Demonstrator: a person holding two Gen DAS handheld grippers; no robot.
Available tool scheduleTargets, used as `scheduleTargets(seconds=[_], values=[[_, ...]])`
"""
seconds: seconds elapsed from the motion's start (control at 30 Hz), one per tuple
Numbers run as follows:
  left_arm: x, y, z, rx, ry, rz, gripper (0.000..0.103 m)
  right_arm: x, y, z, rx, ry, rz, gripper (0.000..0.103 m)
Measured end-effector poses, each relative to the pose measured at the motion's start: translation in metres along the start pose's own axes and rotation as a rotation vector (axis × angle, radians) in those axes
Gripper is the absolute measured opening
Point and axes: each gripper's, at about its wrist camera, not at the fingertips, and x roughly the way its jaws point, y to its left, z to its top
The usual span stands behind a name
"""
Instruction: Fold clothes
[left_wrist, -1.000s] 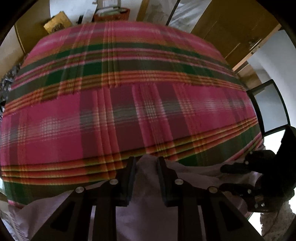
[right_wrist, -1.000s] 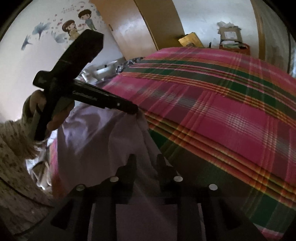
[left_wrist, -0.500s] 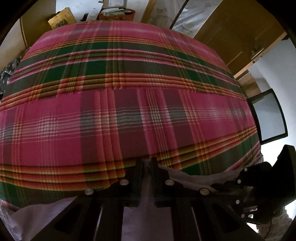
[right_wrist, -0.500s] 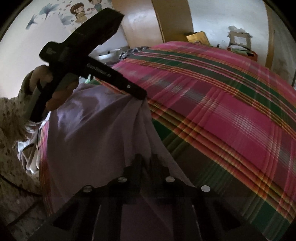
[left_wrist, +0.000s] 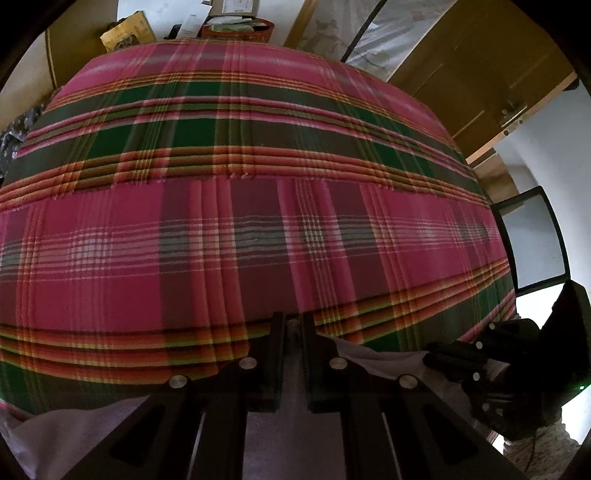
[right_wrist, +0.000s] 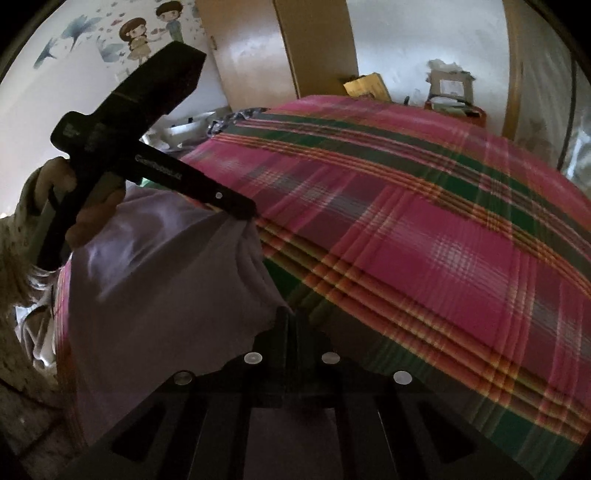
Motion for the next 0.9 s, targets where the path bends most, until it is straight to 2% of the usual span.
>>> scheduleTargets(seconds=[0.13,0.33,0.37,0.5,0.63,0.8,0.9], values=[[-0.011,0.009,-0.001,-0.025,-0.028,-0.030,0.009,0.000,0.005,-0.001,-0.009,-0.005,-0.020,0.004],[-0.038,0.018,-0.010,-0.024,-0.104,0.003,0.009,-0.002,0.006,0.000,0.016,0.001,-0.048,0.009],[-0.043,0.021,-0.015,-0.025,-0.113,0.008,0.010,-0.003,0.009,0.001,0.010,0.000,-0.066,0.012],[-0.062,0.040,-0.034,-0.041,-0.128,0.038,0.011,-0.015,0.023,0.007,-0.022,-0.035,-0.126,0.013],[-0.074,0.072,-0.059,-0.111,-0.112,0.065,0.012,-0.011,0.039,0.020,-0.052,-0.043,-0.108,0.015],[-0.092,0.105,-0.091,-0.180,-0.140,0.057,0.013,0.004,0.065,0.035,-0.075,-0.039,-0.057,0.016],[-0.097,0.123,-0.105,-0.206,-0.149,0.082,0.014,0.022,0.084,0.040,-0.153,-0.014,-0.108,0.020]])
